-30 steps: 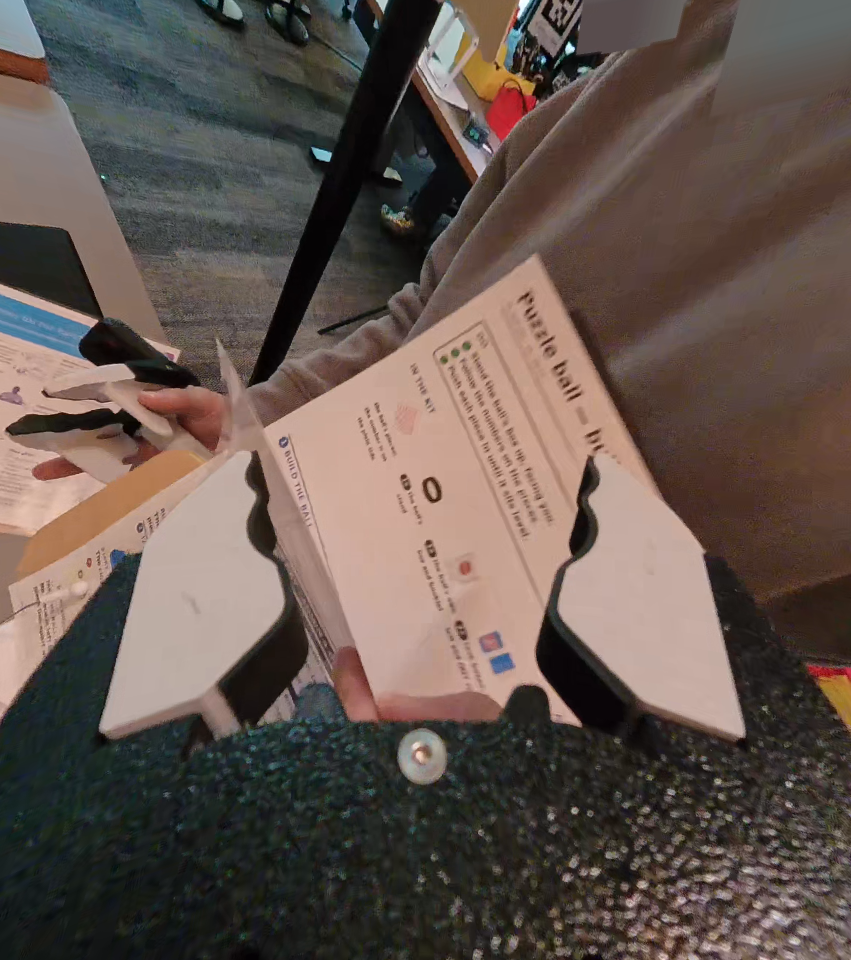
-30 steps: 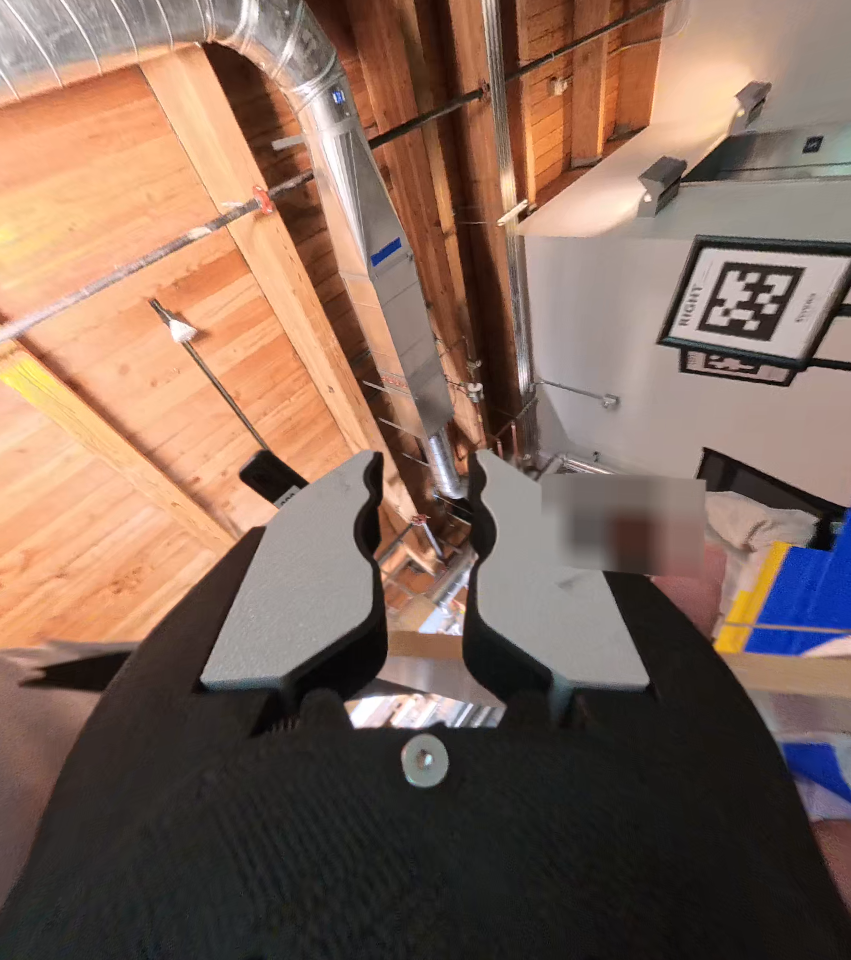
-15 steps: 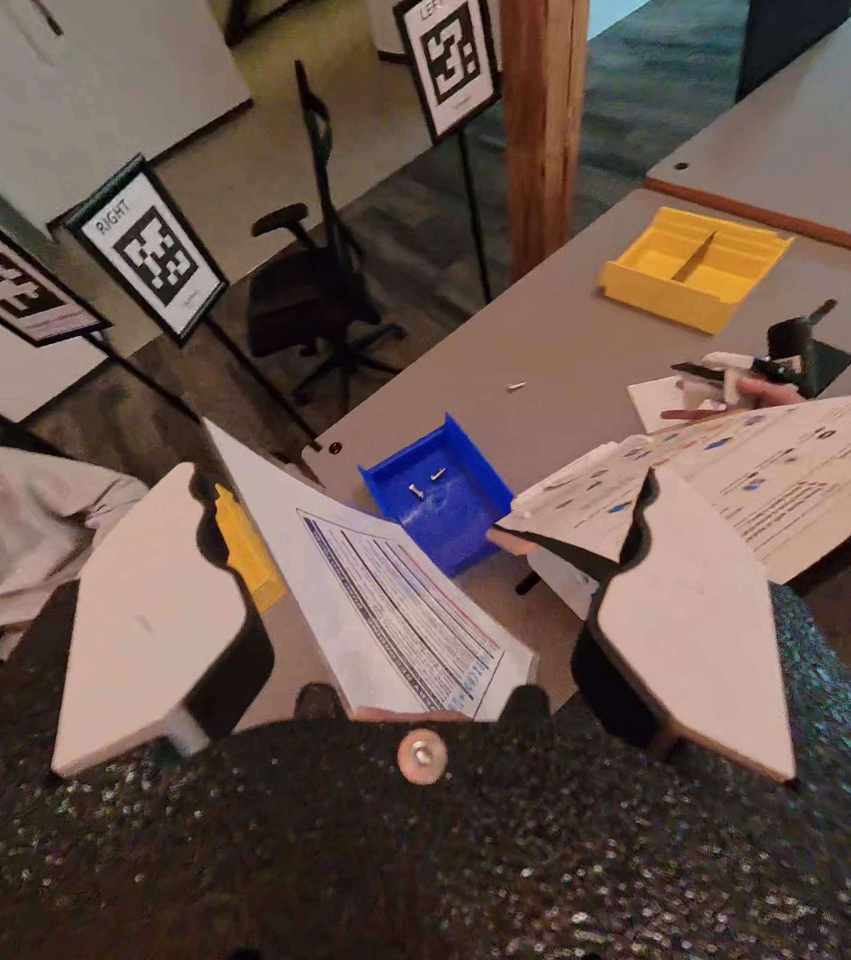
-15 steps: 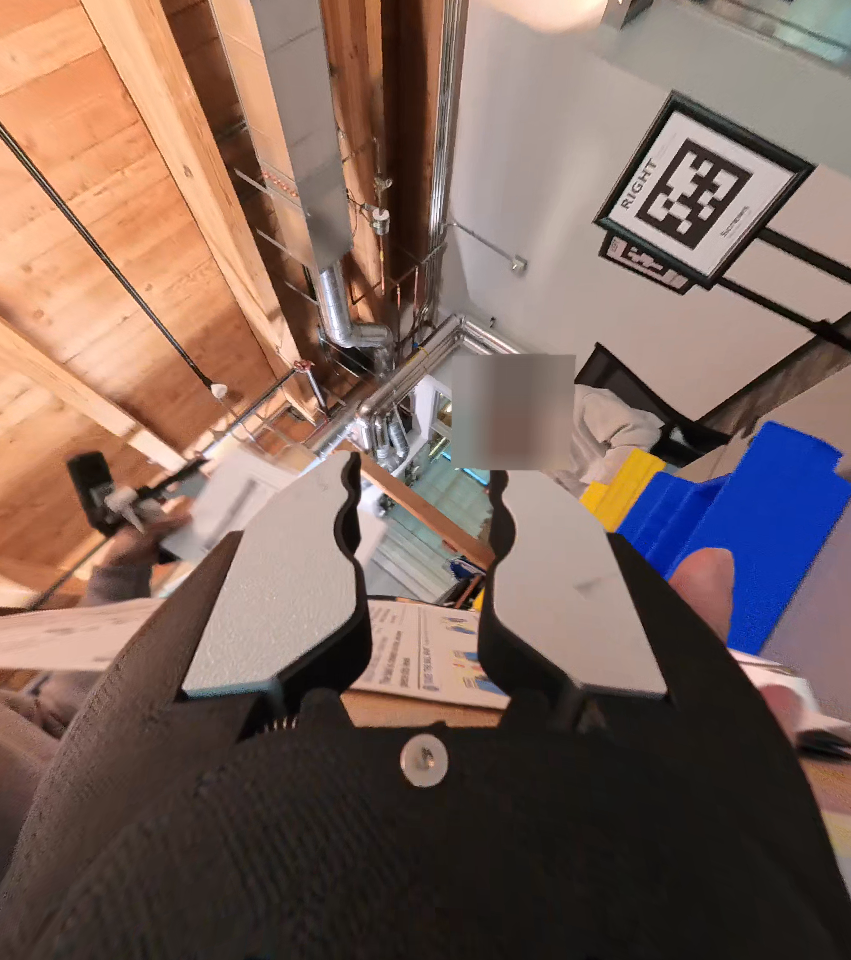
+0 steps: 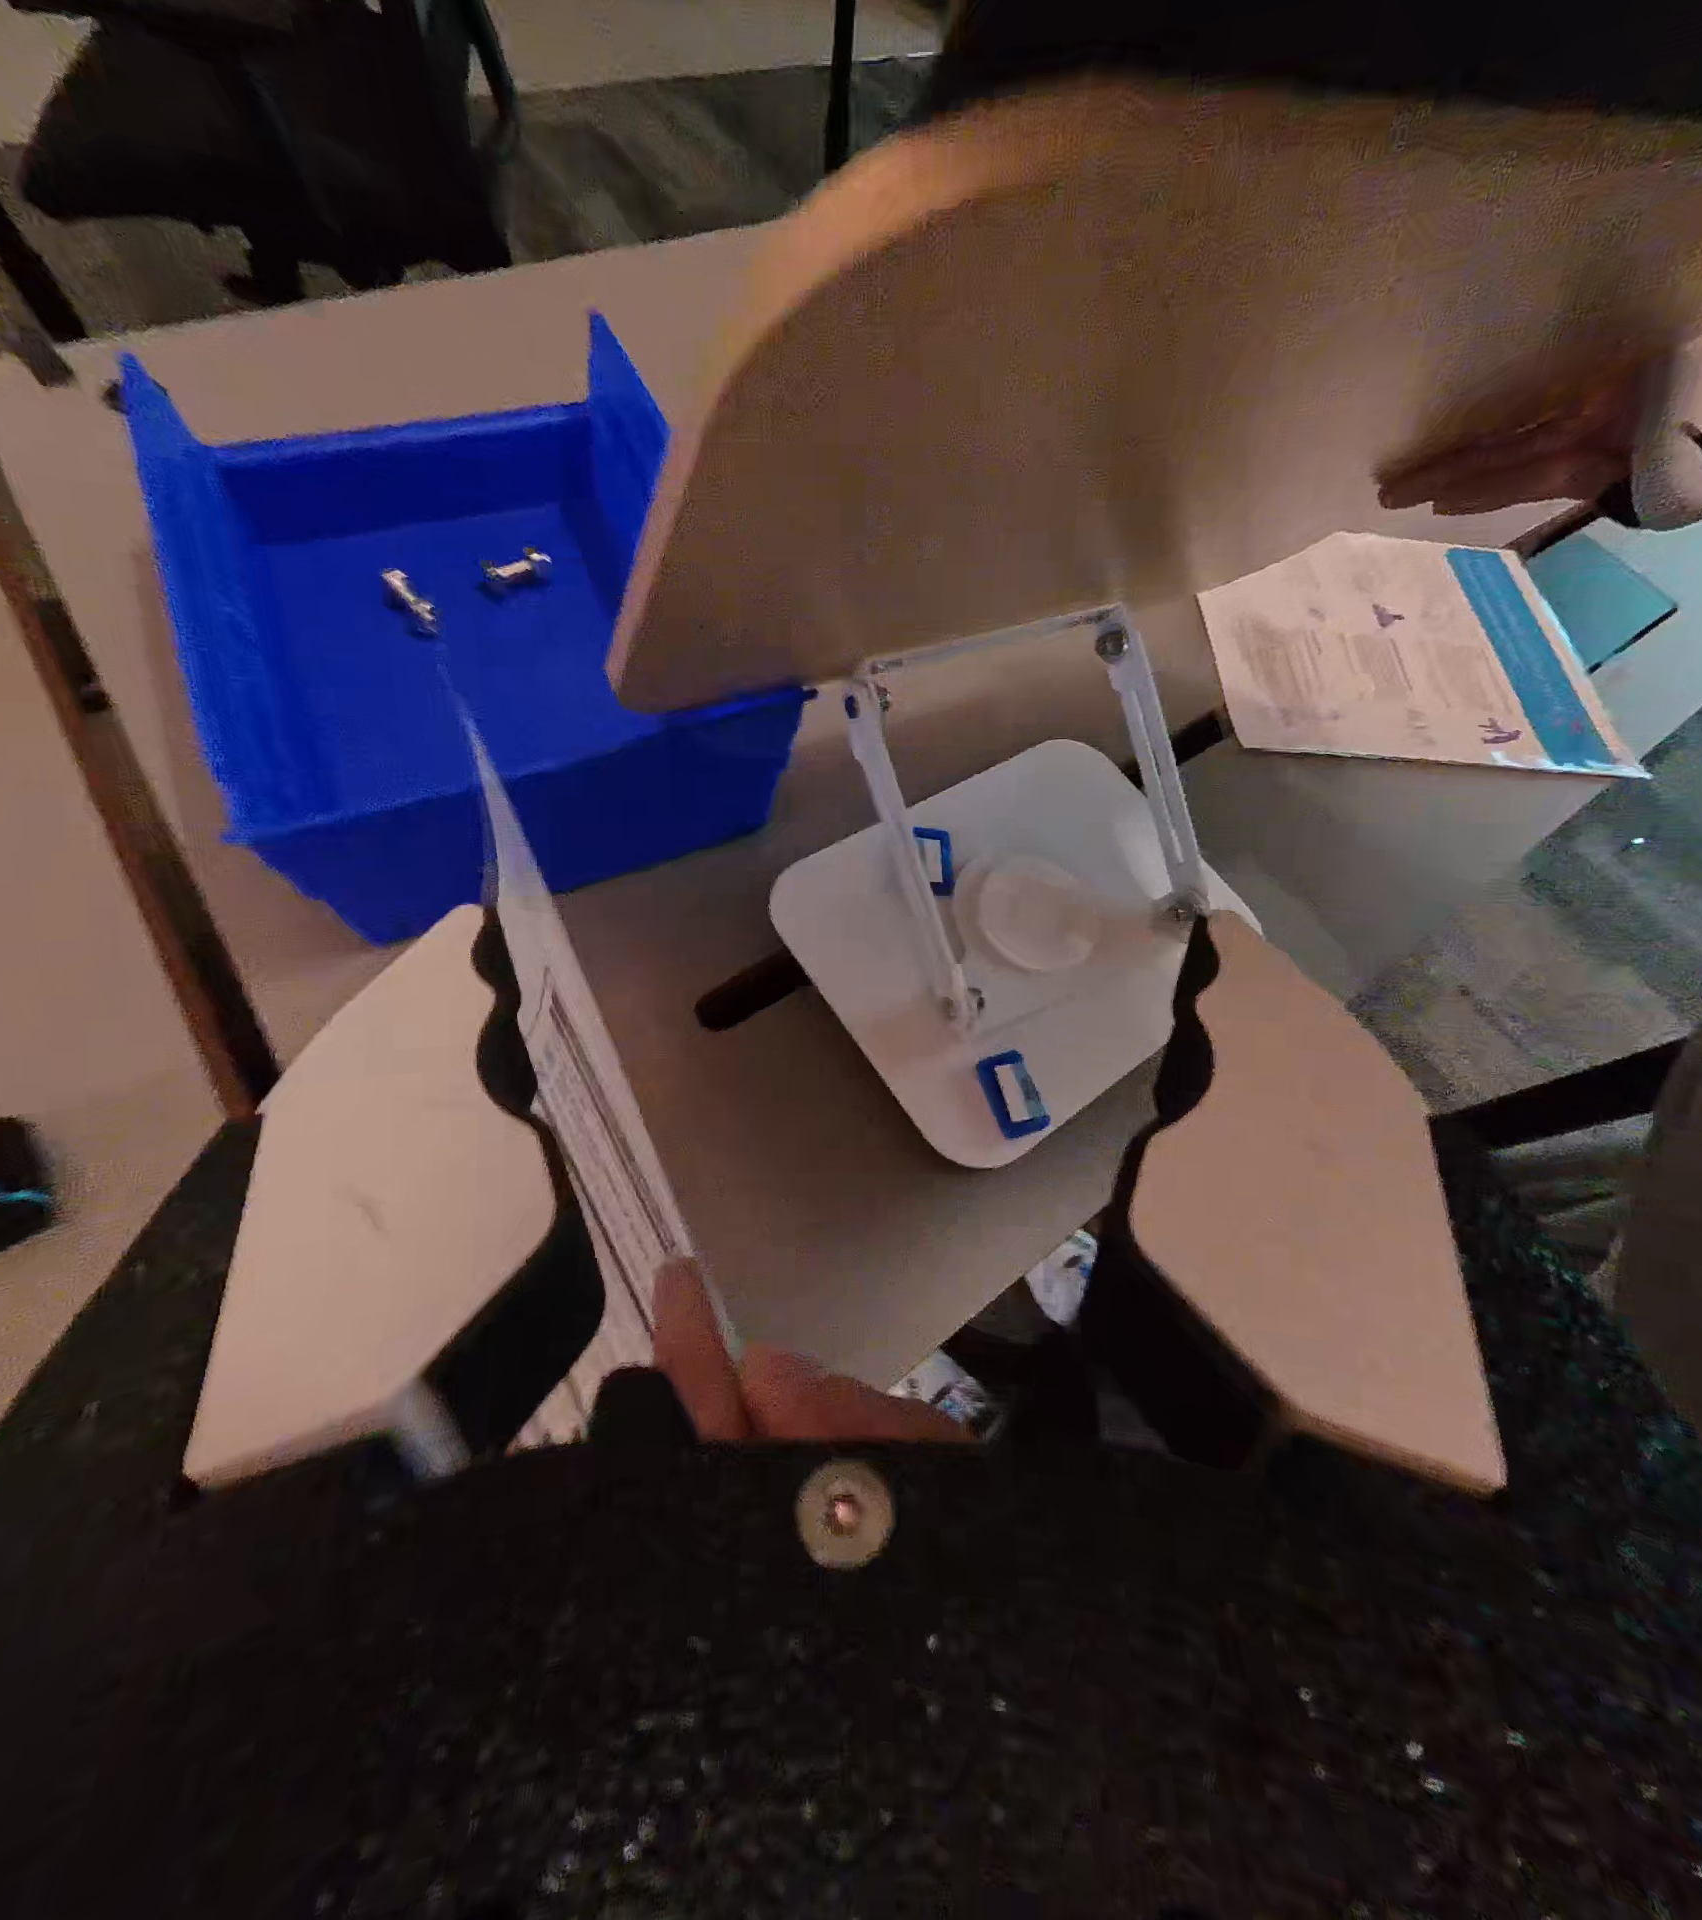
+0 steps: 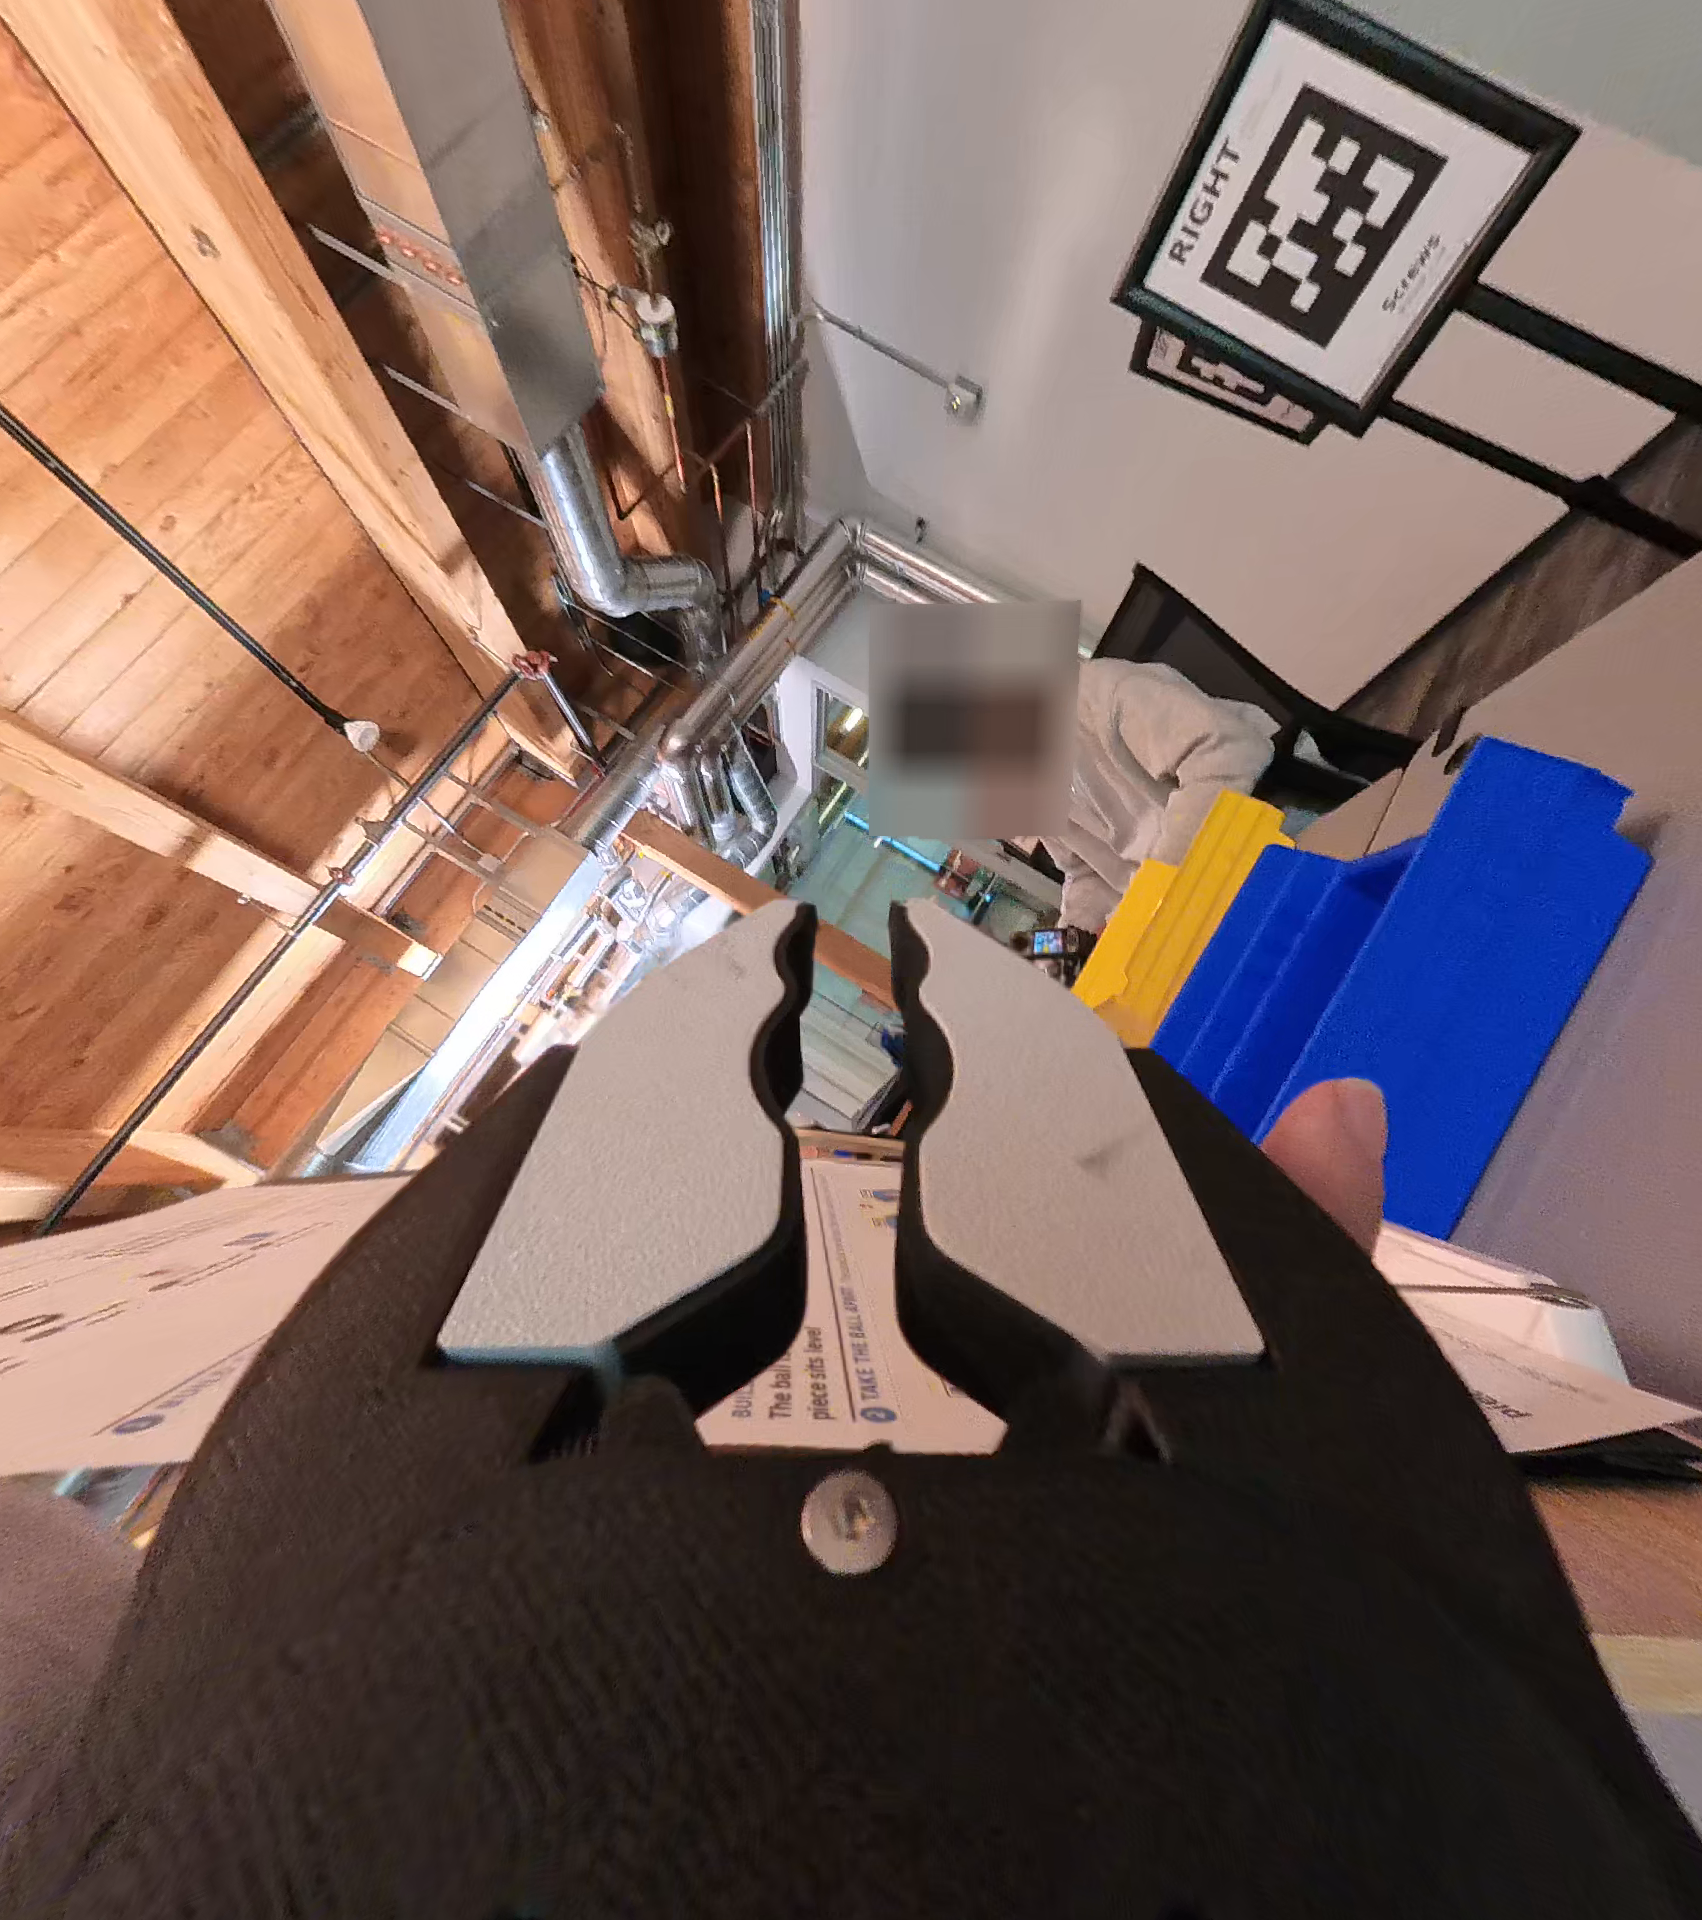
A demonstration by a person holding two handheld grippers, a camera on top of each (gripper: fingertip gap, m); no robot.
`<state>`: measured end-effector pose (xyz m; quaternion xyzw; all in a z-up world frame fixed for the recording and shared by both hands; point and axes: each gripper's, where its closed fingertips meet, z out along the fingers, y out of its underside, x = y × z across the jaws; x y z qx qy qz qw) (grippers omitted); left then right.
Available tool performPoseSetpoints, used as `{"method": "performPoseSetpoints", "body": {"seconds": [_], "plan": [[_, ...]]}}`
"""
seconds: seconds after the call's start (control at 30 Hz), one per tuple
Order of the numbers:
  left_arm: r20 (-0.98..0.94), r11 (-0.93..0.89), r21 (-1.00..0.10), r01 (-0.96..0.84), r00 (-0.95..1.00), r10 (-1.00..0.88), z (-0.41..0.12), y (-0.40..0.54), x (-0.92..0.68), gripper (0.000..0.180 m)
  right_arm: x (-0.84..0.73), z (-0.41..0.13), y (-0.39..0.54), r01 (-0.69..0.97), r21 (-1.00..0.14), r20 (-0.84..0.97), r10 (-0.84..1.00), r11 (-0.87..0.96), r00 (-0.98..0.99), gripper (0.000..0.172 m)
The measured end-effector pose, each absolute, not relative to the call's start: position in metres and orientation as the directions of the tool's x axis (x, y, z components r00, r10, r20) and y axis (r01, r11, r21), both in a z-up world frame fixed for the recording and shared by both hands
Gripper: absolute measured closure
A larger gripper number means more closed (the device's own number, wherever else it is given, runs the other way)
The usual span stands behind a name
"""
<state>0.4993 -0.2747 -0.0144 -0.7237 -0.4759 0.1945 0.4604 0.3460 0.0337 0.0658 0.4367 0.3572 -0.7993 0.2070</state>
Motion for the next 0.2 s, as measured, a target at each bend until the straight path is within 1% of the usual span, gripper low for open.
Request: {"method": "performPoseSetpoints", "body": {"seconds": [0.03,0.1,0.2], "plan": [[0.199,-0.097,-0.836,0.540,0.463,0.864,-0.035,-0.264,0.495,0.063,0.347,0.066,0.032,0.646,-0.401,-0.843,-0.014,-0.649,-0.538,0.160],[0.263,-0.057,-0.794,0.605,0.426,0.866,-0.075,-0.251,0.481,0.063,0.349,0.064,0.028,0.645,-0.428,-0.838,0.010,-0.633,-0.546,0.158],[0.383,0.007,-0.697,0.717,0.364,0.849,-0.136,-0.237,0.461,0.064,0.352,0.062,0.026,0.628,-0.445,-0.831,0.033,-0.639,-0.555,0.158]]}}
